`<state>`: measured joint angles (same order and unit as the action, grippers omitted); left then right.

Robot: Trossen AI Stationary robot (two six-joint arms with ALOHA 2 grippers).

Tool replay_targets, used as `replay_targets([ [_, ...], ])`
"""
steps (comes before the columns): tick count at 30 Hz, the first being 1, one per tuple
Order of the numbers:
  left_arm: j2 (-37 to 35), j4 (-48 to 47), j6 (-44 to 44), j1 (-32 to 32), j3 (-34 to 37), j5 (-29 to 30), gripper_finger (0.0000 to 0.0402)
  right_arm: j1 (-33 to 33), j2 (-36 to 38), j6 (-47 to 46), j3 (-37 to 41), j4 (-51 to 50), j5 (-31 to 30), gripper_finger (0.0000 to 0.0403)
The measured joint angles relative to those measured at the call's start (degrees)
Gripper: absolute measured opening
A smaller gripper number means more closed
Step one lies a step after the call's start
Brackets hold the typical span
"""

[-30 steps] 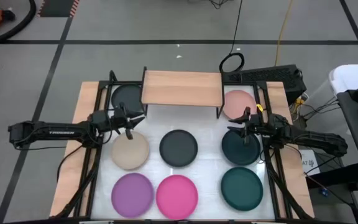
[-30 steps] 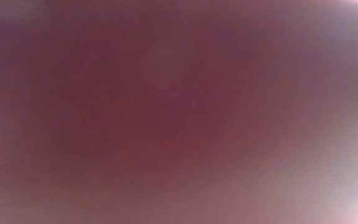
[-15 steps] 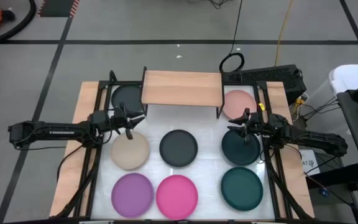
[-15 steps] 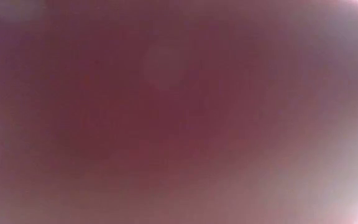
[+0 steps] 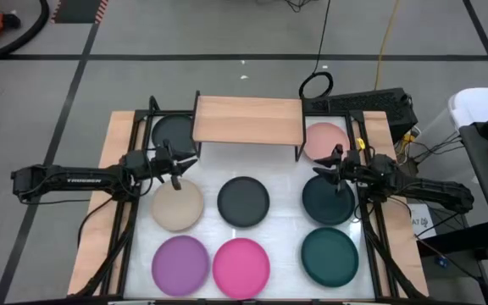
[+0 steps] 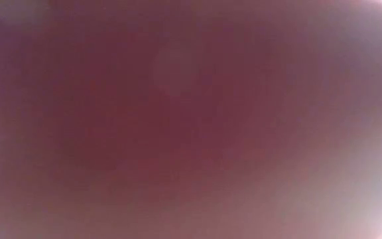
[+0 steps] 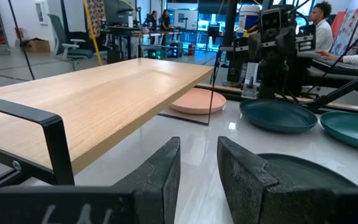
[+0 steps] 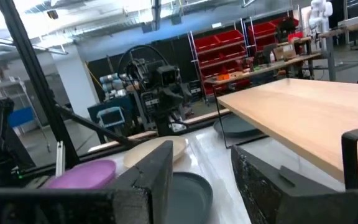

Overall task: Place and stack plates onto a shelf
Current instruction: Put the pink plate on the shelf

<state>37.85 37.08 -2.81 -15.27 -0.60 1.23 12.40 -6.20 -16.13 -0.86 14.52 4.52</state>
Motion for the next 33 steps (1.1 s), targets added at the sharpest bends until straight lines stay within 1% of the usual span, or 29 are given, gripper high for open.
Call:
replay_targets([
  [5, 0.0, 0.0, 0.0, 0.0, 0.0, 0.0, 0.011, 0.0, 0.0, 0.2, 0.0, 2.1, -0.1, 0.0144],
  [10, 0.0, 0.0, 0.0, 0.0, 0.0, 0.0, 0.011, 0.0, 0.0, 2.2, 0.0, 7.8, -3.1, 0.0144],
  [13, 0.0, 0.0, 0.0, 0.0, 0.0, 0.0, 0.011, 0.0, 0.0, 3.5, 0.0, 9.8, -3.2, 0.0144],
  [17, 0.0, 0.0, 0.0, 0.0, 0.0, 0.0, 0.011, 0.0, 0.0, 7.4, 0.0, 9.4, -3.4, 0.0144],
  [22, 0.0, 0.0, 0.0, 0.0, 0.0, 0.0, 0.011, 0.0, -0.2, 10.7, 0.0, 7.8, -6.4, 0.0144],
  [27, 0.0, 0.0, 0.0, 0.0, 0.0, 0.0, 0.011, 0.0, -1.1, 7.3, 0.0, 7.4, -10.7, 0.0144],
  [33, 0.0, 0.0, 0.0, 0.0, 0.0, 0.0, 0.011, 0.0, -1.3, 7.1, 0.0, 9.2, -10.6, 0.0144],
])
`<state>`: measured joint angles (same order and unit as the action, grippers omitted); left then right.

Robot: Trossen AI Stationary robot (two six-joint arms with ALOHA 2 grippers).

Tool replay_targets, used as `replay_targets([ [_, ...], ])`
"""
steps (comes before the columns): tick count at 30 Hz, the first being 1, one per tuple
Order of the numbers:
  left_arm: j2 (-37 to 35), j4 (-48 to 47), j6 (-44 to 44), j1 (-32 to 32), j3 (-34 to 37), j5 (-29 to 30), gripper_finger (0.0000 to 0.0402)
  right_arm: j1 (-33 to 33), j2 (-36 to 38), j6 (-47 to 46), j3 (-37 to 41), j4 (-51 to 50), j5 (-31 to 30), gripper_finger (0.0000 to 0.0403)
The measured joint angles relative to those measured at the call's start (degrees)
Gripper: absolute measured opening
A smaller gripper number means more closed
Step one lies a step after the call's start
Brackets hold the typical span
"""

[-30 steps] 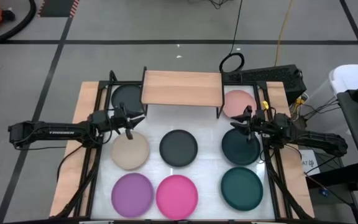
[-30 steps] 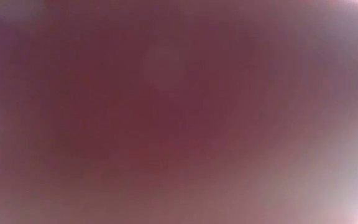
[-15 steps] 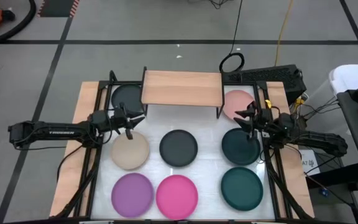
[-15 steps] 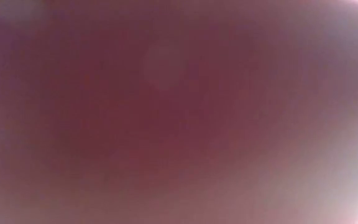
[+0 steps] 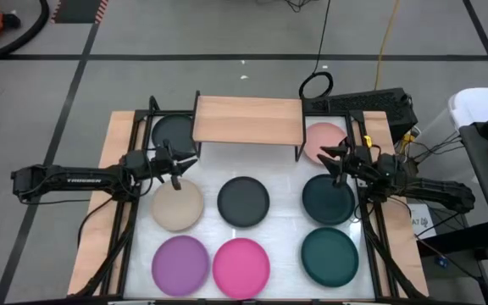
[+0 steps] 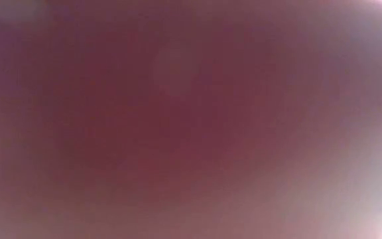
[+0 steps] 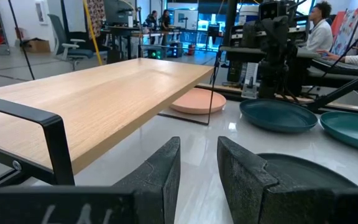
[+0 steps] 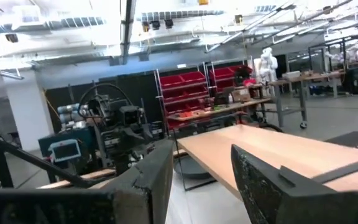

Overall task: Place and stack plates onto a shelf
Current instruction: Put the pink plate on the shelf

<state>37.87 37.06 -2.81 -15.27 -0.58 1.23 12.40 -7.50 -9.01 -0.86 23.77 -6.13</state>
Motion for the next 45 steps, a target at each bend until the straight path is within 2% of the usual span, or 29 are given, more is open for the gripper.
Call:
replay_targets([
  [4, 0.0, 0.0, 0.0, 0.0, 0.0, 0.0, 0.011, 0.0, 0.0, 4.2, -1.4, 4.3, 0.1, 0.0144],
  [9, 0.0, 0.0, 0.0, 0.0, 0.0, 0.0, 0.011, 0.0, -1.0, 9.3, -7.2, -0.9, 0.1, 0.0144],
  [23, 0.0, 0.0, 0.0, 0.0, 0.0, 0.0, 0.011, 0.0, -10.4, 9.8, -22.3, -27.7, 0.0, 0.0144],
  [32, 0.0, 0.0, 0.0, 0.0, 0.0, 0.0, 0.011, 0.0, -16.6, 7.6, -23.0, -30.6, 0.9, 0.0144],
  [40, 0.0, 0.0, 0.0, 0.0, 0.0, 0.0, 0.011, -0.2, -24.0, 8.1, -23.0, -26.1, 9.2, 0.0144],
  [45, 0.0, 0.0, 0.0, 0.0, 0.0, 0.0, 0.011, -0.8, -28.1, 8.2, -23.0, -24.3, 9.3, 0.0144],
])
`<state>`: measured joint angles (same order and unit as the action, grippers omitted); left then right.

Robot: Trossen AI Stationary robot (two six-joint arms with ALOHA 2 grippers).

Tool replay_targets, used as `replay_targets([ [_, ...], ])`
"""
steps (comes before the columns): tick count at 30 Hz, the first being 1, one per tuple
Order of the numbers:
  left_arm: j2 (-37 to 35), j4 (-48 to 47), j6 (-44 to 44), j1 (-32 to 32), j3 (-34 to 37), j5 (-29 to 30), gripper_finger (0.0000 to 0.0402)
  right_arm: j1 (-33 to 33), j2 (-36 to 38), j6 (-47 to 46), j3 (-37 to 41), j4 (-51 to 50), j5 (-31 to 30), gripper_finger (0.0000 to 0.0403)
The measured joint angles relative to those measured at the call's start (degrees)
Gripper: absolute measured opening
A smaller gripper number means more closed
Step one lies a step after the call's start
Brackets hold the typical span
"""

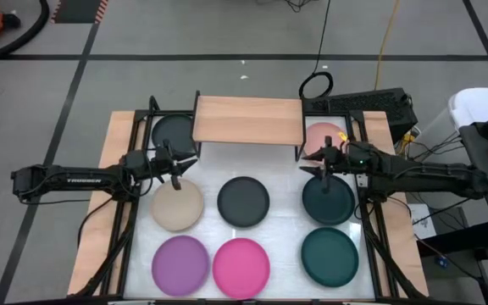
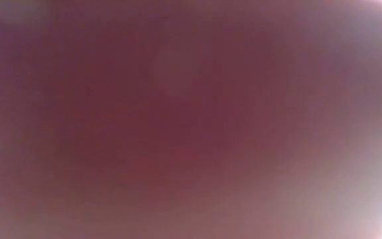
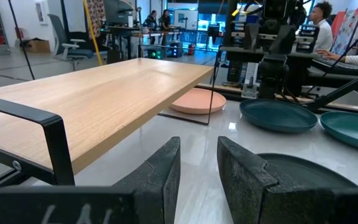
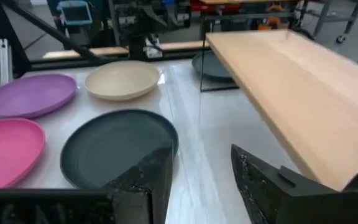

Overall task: Place and stack plates onto a shelf
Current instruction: Put the pink plate on the shelf

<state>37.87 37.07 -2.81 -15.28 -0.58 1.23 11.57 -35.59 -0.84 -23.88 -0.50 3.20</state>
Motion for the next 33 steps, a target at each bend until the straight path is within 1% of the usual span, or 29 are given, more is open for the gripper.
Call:
replay_targets([
  [8, 0.0, 0.0, 0.0, 0.0, 0.0, 0.0, 0.011, -2.5, -5.5, 0.0, 0.0, 5.5, 0.0, 0.0144],
  [12, 0.0, 0.0, 0.0, 0.0, 0.0, 0.0, 0.011, -3.8, -7.5, 1.4, 0.0, 6.5, 0.0, 0.0144],
  [21, 0.0, 0.0, 0.0, 0.0, 0.0, 0.0, 0.011, -4.3, -8.2, 2.4, 0.0, 6.4, 0.0, 0.0144],
  [23, 0.0, 0.0, 0.0, 0.0, 0.0, 0.0, 0.011, -4.3, -8.2, 2.2, 0.0, 6.5, 1.4, 0.0144],
  [27, 0.0, 0.0, 0.0, 0.0, 0.0, 0.0, 0.011, -5.7, -9.3, 2.0, 0.0, 8.6, 7.2, 0.0144],
  [30, 0.0, 0.0, 0.0, 0.0, 0.0, 0.0, 0.011, -8.7, -12.4, 3.0, 0.0, 12.4, 7.5, 0.0144],
  [33, 0.0, 0.0, 0.0, 0.0, 0.0, 0.0, 0.011, -12.1, -17.3, 5.2, 0.0, 17.5, 7.6, 0.0144],
])
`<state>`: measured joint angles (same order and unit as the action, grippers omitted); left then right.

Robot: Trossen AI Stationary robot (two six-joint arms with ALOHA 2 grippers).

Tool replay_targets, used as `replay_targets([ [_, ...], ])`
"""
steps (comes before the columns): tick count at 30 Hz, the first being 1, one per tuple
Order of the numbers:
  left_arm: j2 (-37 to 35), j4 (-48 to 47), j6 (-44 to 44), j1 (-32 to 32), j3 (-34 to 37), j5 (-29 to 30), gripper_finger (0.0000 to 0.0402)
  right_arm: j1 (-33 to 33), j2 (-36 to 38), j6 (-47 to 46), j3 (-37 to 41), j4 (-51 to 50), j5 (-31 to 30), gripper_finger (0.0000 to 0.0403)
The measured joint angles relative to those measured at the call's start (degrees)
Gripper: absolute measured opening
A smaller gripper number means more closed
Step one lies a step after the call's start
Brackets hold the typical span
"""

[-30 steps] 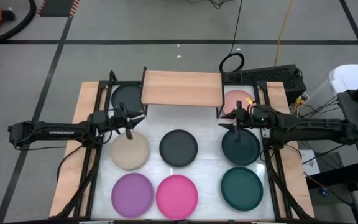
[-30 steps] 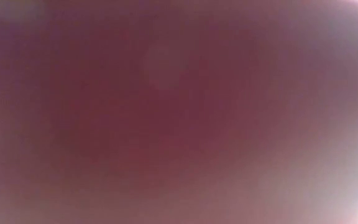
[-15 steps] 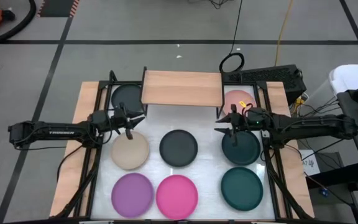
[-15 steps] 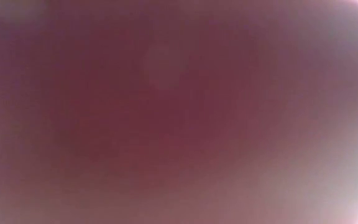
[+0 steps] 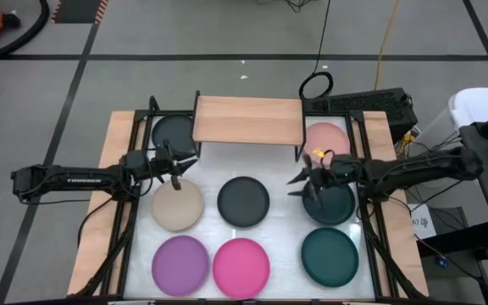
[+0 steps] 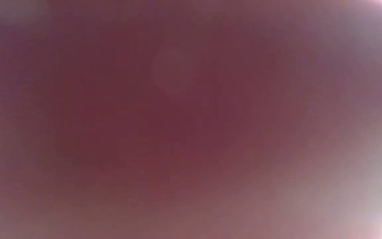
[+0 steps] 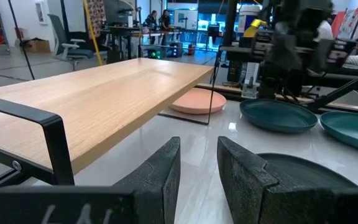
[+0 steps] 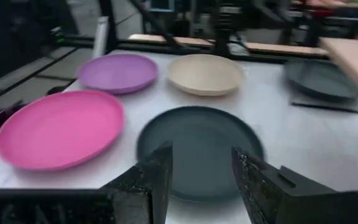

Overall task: Place and stack plates onto a shelf
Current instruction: Put the pink plate on the shelf

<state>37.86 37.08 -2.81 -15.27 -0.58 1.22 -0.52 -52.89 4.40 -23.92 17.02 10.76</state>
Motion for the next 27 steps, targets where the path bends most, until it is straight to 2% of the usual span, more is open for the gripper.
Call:
replay_targets([
  [7, 0.0, 0.0, 0.0, 0.0, 0.0, 0.0, 0.011, -7.6, -12.5, 5.2, 0.0, 15.7, -0.1, 0.0144],
  [11, 0.0, 0.0, 0.0, 0.0, 0.0, 0.0, 0.011, -12.1, -19.5, 2.3, -0.8, 23.9, -0.2, 0.0144],
  [17, 0.0, 0.0, 0.0, 0.0, 0.0, 0.0, 0.011, -19.4, -29.5, 4.4, -7.4, 19.8, -6.1, 0.0144],
  [24, 0.0, 0.0, 0.0, 0.0, 0.0, 0.0, 0.011, -26.7, -39.2, 17.1, -13.9, 16.2, -8.1, 0.0144],
  [27, 0.0, 0.0, 0.0, 0.0, 0.0, 0.0, 0.011, -29.7, -42.3, 20.0, -16.1, 16.5, -11.3, 0.0144],
])
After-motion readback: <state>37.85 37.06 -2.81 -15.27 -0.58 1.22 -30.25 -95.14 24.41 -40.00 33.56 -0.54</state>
